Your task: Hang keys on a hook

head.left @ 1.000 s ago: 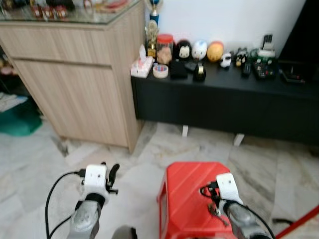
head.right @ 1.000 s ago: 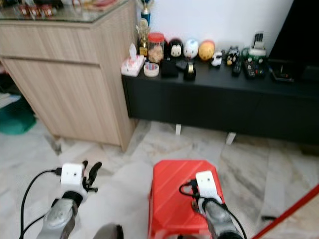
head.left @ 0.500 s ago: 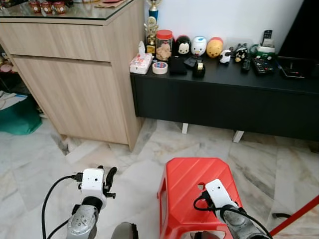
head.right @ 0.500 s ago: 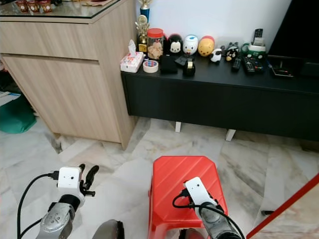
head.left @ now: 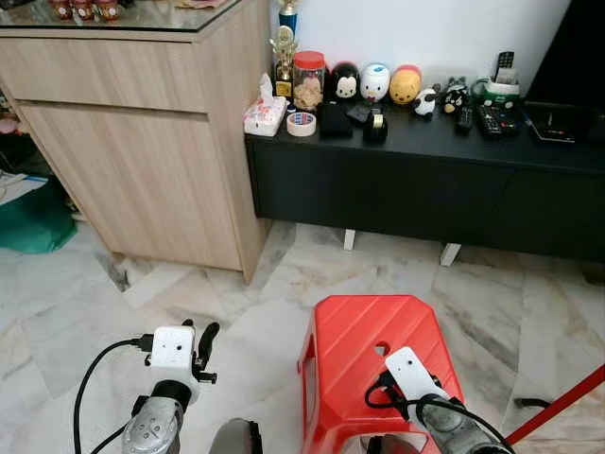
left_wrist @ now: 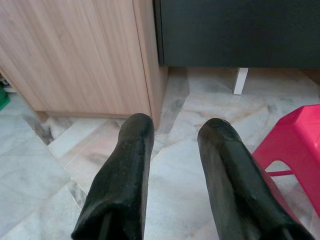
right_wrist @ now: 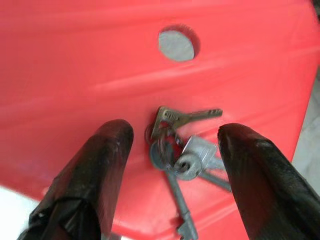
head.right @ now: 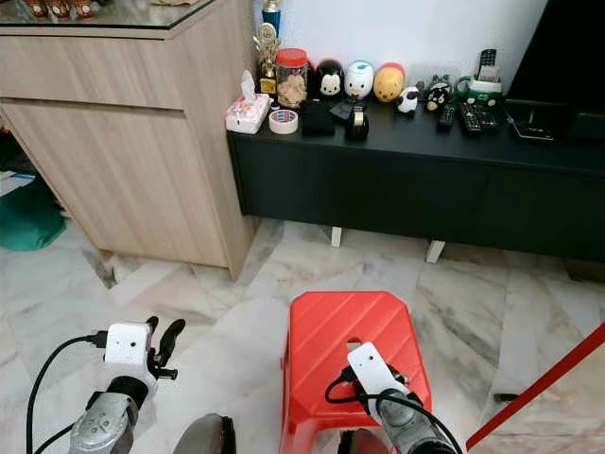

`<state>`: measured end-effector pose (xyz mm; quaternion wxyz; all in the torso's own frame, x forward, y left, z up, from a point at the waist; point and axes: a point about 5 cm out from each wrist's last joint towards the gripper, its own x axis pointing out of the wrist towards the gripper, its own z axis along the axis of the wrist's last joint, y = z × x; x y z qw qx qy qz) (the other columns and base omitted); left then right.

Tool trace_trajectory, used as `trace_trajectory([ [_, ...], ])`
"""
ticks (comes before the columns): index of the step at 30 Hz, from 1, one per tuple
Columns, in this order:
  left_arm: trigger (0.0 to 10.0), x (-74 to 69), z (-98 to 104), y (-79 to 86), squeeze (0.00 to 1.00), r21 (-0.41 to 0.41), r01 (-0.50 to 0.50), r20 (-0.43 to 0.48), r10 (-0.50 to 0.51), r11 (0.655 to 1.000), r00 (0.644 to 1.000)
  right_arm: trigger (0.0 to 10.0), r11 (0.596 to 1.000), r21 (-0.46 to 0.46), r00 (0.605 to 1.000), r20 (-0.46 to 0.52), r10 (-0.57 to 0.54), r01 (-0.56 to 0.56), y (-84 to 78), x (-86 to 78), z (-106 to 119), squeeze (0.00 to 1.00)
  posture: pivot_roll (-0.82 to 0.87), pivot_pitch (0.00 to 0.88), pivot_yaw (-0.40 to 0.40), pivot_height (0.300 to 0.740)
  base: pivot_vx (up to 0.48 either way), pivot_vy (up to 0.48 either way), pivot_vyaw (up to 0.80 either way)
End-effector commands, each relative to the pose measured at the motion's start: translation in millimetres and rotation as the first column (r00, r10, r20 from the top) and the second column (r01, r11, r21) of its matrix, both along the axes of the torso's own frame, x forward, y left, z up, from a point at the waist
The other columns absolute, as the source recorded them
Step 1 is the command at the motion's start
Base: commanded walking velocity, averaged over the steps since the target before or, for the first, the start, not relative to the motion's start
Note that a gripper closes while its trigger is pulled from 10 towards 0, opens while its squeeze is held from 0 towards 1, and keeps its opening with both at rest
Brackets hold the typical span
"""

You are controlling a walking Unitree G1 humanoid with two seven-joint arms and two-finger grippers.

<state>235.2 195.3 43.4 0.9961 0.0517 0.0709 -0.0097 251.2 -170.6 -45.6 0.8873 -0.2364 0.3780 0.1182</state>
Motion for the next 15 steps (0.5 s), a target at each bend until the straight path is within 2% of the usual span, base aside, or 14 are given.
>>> trace_trajectory([
  [1, 10.0, -3.1, 0.2, 0.7, 0.0, 0.01, 0.008, -0.013, -0.008, 1.0, 1.0, 10.0, 1.0, 0.005, 1.0, 0.004, -0.009, 0.009, 2.5, 3.6, 2.1, 0.0, 0.09, 0.084, -0.016, 0.637, 0.0, 0.0, 0.0],
  [7, 10.0, -6.7, 1.6, 1.6, 0.0, 0.015, 0.01, -0.019, -0.01, 1.0, 1.0, 10.0, 0.999, 0.029, 0.999, 0.01, -0.035, 0.035, 3.9, 8.5, 5.5, 0.0, 0.09, 0.091, -0.012, 0.637, 0.0, 0.0, 0.0],
  [15, 10.0, -10.6, 2.5, 4.6, 0.0, 0.023, 0.013, -0.031, -0.012, 1.0, 0.999, 10.0, 0.999, -0.005, 0.999, -0.025, -0.049, 0.049, -0.6, 3.3, 1.3, 0.0, 0.1, 0.096, -0.002, 0.637, 0.0, 0.0, 0.0],
])
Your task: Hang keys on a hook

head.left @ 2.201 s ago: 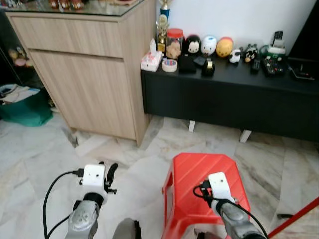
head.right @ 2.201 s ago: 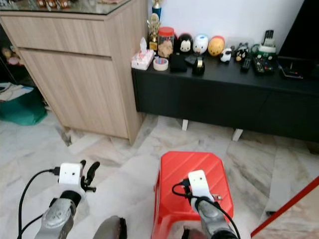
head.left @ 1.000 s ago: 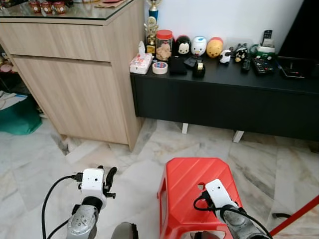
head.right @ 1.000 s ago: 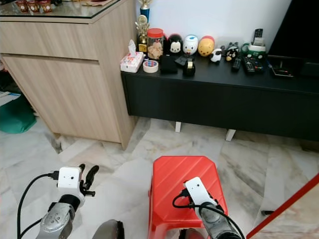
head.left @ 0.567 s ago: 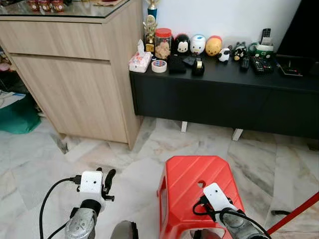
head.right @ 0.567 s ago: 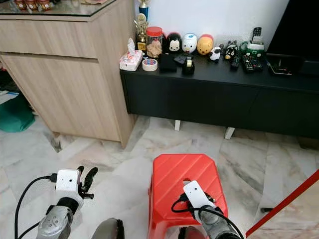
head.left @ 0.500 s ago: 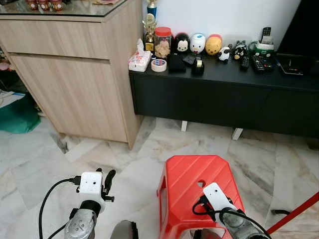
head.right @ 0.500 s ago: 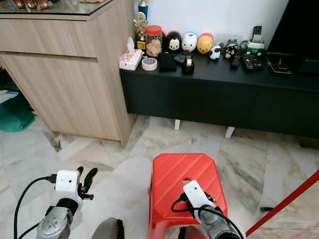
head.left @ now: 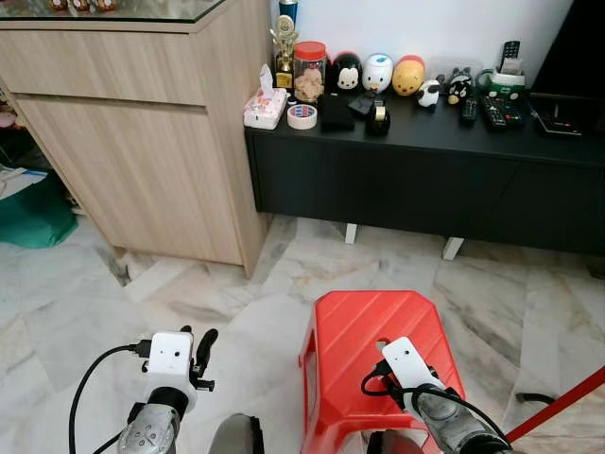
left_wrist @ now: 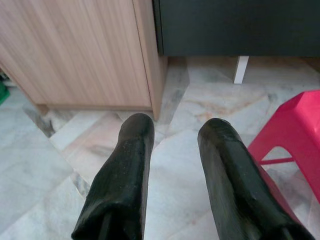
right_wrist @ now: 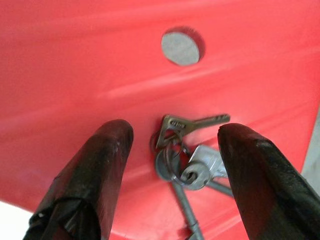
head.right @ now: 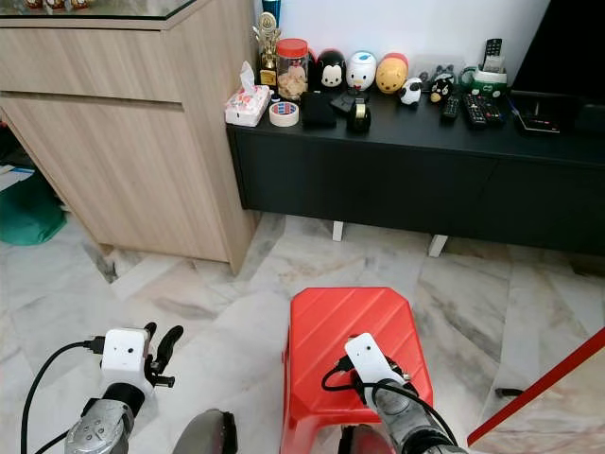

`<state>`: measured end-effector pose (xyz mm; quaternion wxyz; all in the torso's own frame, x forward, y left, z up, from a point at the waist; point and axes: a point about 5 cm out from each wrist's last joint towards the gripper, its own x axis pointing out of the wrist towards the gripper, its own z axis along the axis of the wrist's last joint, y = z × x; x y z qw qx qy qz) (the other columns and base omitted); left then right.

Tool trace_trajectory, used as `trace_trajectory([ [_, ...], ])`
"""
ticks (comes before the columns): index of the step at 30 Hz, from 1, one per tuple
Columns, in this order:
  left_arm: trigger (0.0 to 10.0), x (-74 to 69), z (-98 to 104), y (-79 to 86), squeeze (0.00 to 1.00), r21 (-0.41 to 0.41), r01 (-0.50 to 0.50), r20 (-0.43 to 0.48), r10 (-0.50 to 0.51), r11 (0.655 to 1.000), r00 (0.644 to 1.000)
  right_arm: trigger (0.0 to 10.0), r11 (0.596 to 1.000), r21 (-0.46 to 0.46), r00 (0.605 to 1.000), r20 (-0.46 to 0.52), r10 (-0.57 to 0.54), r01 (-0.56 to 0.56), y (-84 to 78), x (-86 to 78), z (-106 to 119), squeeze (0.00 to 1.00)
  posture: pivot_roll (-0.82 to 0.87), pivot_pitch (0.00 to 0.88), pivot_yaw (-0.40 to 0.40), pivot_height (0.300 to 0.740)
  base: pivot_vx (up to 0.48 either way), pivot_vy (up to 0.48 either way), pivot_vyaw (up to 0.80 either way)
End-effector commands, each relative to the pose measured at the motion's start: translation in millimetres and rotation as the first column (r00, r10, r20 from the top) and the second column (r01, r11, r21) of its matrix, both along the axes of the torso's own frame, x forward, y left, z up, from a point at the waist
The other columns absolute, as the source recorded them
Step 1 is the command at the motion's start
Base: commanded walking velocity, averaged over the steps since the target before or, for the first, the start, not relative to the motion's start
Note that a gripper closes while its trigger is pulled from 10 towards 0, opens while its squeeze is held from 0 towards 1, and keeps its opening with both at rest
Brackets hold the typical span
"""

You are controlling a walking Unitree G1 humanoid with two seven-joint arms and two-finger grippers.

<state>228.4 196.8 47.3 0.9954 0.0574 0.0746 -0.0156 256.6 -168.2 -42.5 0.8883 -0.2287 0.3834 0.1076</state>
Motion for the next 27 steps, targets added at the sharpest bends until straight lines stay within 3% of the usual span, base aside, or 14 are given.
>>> trace_trajectory([
  [1, 10.0, -4.1, -1.3, 3.3, 0.0, 0.014, 0.001, -0.024, -0.001, 1.0, 1.0, 10.0, 1.0, -0.014, 0.999, -0.022, -0.028, 0.028, -4.7, -2.8, -2.1, 0.0, 0.1, 0.096, -0.001, 0.637, 0.0, 0.0, 0.0],
  [5, 10.0, -4.9, -0.9, 4.1, 0.0, 0.017, 0.003, -0.027, -0.003, 1.0, 1.0, 10.0, 0.999, -0.028, 0.999, -0.031, -0.041, 0.04, -9.1, -5.2, -3.6, 0.0, 0.1, 0.1, 0.002, 0.637, 0.0, 0.0, 0.0],
  [6, 10.0, -5.1, -0.6, 4.4, 0.0, 0.018, 0.004, -0.028, -0.003, 1.0, 1.0, 9.3, 0.999, -0.031, 0.999, -0.032, -0.042, 0.041, -9.8, -5.8, -3.9, 0.0, 0.11, 0.101, 0.003, 0.637, 0.0, 0.0, 0.0],
  [7, 10.0, -5.3, -0.5, 4.3, 0.0, 0.018, 0.005, -0.029, -0.005, 1.0, 1.0, 0.0, 0.998, -0.035, 0.998, -0.033, -0.046, 0.045, -10.7, -6.1, -4.0, 0.0, 0.11, 0.103, 0.005, 0.637, 0.0, 0.0, 0.0],
  [11, 10.0, -6.0, -0.3, 4.2, 0.0, 0.022, 0.009, -0.033, -0.009, 1.0, 0.999, 0.0, 0.997, -0.044, 0.998, -0.037, -0.059, 0.058, -13.4, -7.0, -4.4, 0.0, 0.11, 0.106, 0.008, 0.637, 0.0, 0.0, 0.0],
  [12, 10.0, -6.2, -0.4, 4.1, 0.0, 0.022, 0.01, -0.035, -0.009, 1.0, 0.999, 1.7, 0.997, -0.048, 0.997, -0.04, -0.064, 0.062, -14.3, -7.4, -4.7, 0.0, 0.11, 0.107, 0.009, 0.637, 0.0, 0.0, 0.0],
  [13, 10.0, -6.3, -0.4, 4.2, 0.0, 0.022, 0.011, -0.036, -0.01, 1.0, 0.999, 4.8, 0.996, -0.052, 0.997, -0.043, -0.068, 0.066, -15.1, -7.8, -5.0, 0.0, 0.11, 0.108, 0.01, 0.637, 0.0, 0.0, 0.0],
  [14, 10.0, -6.4, -0.4, 4.4, 0.0, 0.023, 0.012, -0.038, -0.011, 1.0, 0.999, 10.0, 0.996, -0.055, 0.996, -0.047, -0.072, 0.069, -15.6, -8.3, -5.3, 0.0, 0.11, 0.109, 0.011, 0.637, 0.0, 0.0, 0.0],
  [24, 10.0, -7.2, 0.1, 5.5, 0.0, 0.033, 0.018, -0.046, -0.017, 0.999, 0.999, 10.0, 0.996, -0.048, 0.995, -0.06, -0.075, 0.072, -13.7, -10.4, -7.1, 0.0, 0.11, 0.11, 0.018, 0.637, 0.0, 0.0, 0.0],
  [26, 10.0, -7.2, 0.0, 6.0, 0.0, 0.038, 0.018, -0.051, -0.016, 0.999, 0.999, 6.2, 0.996, -0.047, 0.995, -0.061, -0.073, 0.071, -12.7, -10.6, -7.4, 0.0, 0.11, 0.11, 0.019, 0.637, 0.0, 0.0, 0.0],
  [27, 10.0, -7.2, 0.0, 6.0, 0.0, 0.038, 0.018, -0.051, -0.016, 0.999, 0.999, 6.2, 0.996, -0.047, 0.995, -0.061, -0.073, 0.071, -12.7, -10.6, -7.4, 0.0, 0.11, 0.11, 0.019, 0.637, 0.0, 0.0, 0.0],
])
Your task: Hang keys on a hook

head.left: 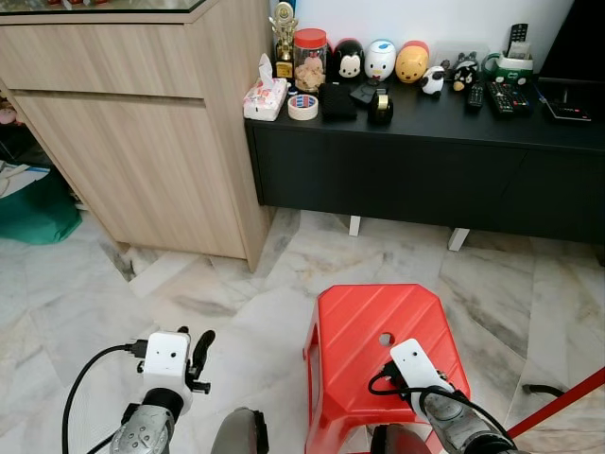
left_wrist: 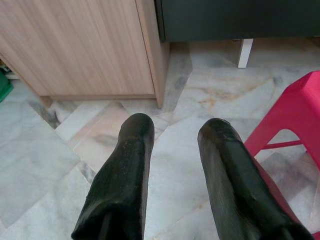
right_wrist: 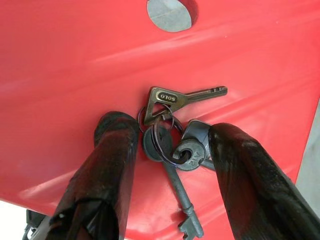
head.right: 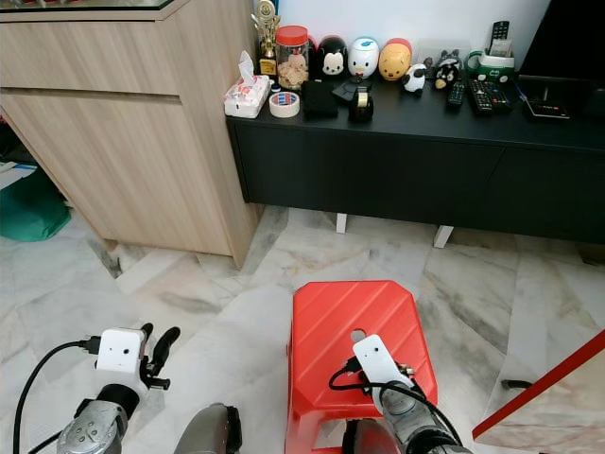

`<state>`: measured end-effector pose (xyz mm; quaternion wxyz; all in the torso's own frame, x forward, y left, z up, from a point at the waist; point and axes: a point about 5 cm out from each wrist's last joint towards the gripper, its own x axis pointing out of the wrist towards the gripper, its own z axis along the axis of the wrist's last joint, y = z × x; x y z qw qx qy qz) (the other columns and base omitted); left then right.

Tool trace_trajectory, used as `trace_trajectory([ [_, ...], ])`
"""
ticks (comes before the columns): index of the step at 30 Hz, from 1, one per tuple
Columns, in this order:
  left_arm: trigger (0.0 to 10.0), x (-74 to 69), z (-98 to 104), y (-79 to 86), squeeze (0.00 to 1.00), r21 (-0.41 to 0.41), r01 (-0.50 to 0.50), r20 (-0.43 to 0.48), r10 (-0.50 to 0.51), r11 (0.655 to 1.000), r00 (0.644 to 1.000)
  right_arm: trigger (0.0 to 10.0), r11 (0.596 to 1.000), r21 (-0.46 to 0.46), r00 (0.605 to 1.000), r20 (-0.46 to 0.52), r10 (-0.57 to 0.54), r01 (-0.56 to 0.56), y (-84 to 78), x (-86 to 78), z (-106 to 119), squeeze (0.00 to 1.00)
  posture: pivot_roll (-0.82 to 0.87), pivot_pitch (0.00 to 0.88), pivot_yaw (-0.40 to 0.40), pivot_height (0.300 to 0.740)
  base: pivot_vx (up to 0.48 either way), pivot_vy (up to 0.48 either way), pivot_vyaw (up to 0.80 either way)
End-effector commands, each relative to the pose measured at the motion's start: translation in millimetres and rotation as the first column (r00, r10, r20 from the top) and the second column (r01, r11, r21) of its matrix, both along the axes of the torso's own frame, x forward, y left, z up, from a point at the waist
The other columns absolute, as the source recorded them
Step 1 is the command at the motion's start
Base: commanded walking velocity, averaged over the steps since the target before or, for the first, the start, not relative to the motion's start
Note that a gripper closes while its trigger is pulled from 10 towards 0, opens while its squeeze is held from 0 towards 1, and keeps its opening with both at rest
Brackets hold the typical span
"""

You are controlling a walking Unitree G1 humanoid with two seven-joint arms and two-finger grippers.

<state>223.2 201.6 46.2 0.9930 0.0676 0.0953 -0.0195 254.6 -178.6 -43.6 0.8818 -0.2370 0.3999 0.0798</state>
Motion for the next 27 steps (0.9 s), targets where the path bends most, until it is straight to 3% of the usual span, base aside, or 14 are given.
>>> trace_trajectory([
  [1, 10.0, -2.0, 0.8, 1.5, 0.0, 0.018, 0.009, -0.01, -0.009, 1.0, 1.0, 1.5, 1.0, -0.003, 0.999, -0.042, -0.024, 0.024, -2.3, -8.6, -6.3, 0.0, 0.11, 0.11, 0.019, 0.637, 0.0, 0.0, 0.0],
  [2, 10.0, -2.0, 0.7, 1.8, 0.0, 0.019, 0.009, -0.011, -0.009, 1.0, 1.0, 0.0, 1.0, -0.003, 0.999, -0.042, -0.024, 0.024, -2.2, -8.4, -6.2, 0.0, 0.11, 0.109, 0.019, 0.637, 0.0, 0.0, 0.0],
  [27, 10.0, 1.7, -1.4, 4.5, 0.0, 0.04, -0.002, -0.018, 0.003, 0.999, 1.0, 0.0, 1.0, 0.003, 0.999, -0.028, -0.027, 0.027, 0.4, -5.3, -4.2, 0.0, 0.11, 0.094, 0.019, 0.637, 0.0, 0.0, 0.0],
])
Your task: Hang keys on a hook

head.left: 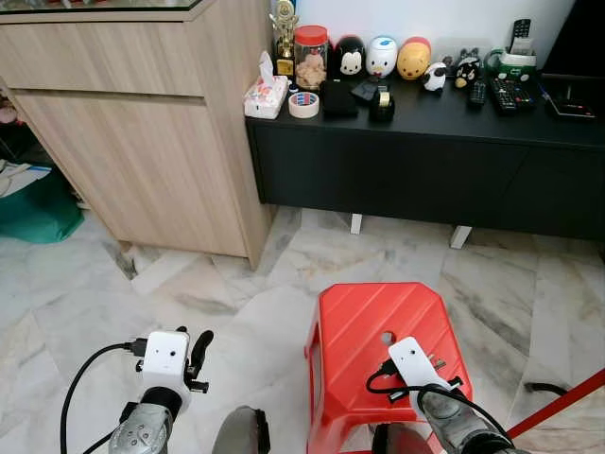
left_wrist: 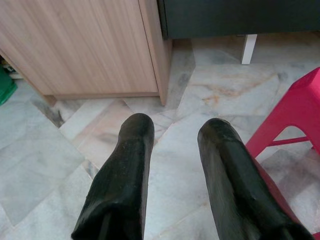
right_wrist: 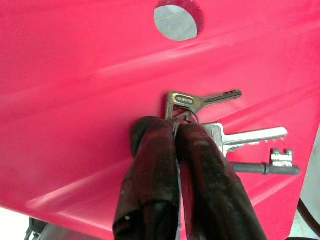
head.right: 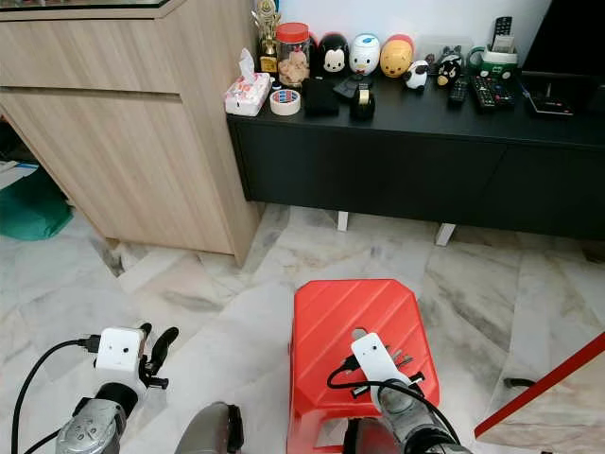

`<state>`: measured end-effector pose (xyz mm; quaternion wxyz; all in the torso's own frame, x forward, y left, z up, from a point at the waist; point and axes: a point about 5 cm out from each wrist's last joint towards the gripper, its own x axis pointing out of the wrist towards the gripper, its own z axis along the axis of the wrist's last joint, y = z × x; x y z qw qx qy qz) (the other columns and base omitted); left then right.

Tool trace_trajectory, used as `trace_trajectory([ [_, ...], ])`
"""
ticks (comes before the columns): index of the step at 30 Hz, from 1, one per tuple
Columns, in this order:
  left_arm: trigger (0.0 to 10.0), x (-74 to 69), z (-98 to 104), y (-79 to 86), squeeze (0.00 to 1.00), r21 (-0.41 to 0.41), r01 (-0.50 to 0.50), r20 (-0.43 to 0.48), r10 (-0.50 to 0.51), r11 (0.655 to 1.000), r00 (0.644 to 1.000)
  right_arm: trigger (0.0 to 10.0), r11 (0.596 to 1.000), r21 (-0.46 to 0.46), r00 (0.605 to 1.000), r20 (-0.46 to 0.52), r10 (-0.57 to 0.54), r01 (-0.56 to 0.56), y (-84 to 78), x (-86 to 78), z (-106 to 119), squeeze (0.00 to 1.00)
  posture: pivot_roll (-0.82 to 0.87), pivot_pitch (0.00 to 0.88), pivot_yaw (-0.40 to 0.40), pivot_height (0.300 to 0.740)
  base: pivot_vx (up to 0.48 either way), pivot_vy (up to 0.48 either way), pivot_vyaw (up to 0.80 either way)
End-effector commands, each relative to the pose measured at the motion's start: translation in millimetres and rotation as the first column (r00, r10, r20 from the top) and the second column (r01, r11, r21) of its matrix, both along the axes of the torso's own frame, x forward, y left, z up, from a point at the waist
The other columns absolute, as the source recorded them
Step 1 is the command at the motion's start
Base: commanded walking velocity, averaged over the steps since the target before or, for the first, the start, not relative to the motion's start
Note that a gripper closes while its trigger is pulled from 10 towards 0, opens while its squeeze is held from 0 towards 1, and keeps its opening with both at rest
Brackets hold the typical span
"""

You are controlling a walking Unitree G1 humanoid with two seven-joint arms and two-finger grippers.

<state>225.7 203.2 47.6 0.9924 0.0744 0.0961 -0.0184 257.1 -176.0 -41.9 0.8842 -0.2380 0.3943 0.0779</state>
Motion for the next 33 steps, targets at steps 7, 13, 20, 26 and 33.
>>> trace_trajectory([
  [7, 10.0, 1.8, -3.4, 3.5, 0.0, 0.039, -0.001, -0.017, 0.002, 0.999, 1.0, 0.0, 0.998, 0.03, 0.997, 0.053, -0.05, 0.049, 0.1, 8.7, 6.9, 0.0, 0.11, 0.081, 0.016, 0.637, 0.0, 0.0, 0.0],
  [13, 10.0, 6.7, -5.3, 3.1, 0.0, 0.052, 0.0, -0.019, 0.001, 0.999, 1.0, 2.6, 0.892, 0.378, 0.917, 0.205, -0.342, 0.249, 6.3, 37.6, 34.8, 0.0, 0.1, 0.051, 0.006, 0.637, 0.0, 0.0, 0.0],
  [20, 10.0, 13.0, -9.6, 5.2, 0.0, 0.062, -0.008, -0.028, 0.01, 0.998, 1.0, 10.0, 0.809, 0.539, 0.823, 0.333, -0.461, 0.235, 10.4, 54.0, 59.2, 0.0, 0.09, 0.024, 0.0, 0.637, 0.0, 0.0, 0.0],
  [26, 10.0, 14.9, -14.1, 7.5, 0.0, 0.072, -0.018, -0.032, 0.02, 0.997, 0.999, 10.0, 0.778, 0.589, 0.701, 0.46, -0.545, 0.218, 8.3, 50.3, 72.2, 0.0, 0.09, 0.0, -0.011, 0.637, 0.0, 0.0, 0.0],
  [33, 10.0, 19.8, -16.1, 6.7, 0.0, 0.068, -0.025, -0.026, 0.027, 0.997, 0.999, 10.0, 0.708, 0.526, 0.755, 0.175, -0.632, 0.471, -3.5, 26.1, 30.4, 0.0, 0.06, 0.0, -0.017, 0.637, 0.0, 0.0, 0.0],
])
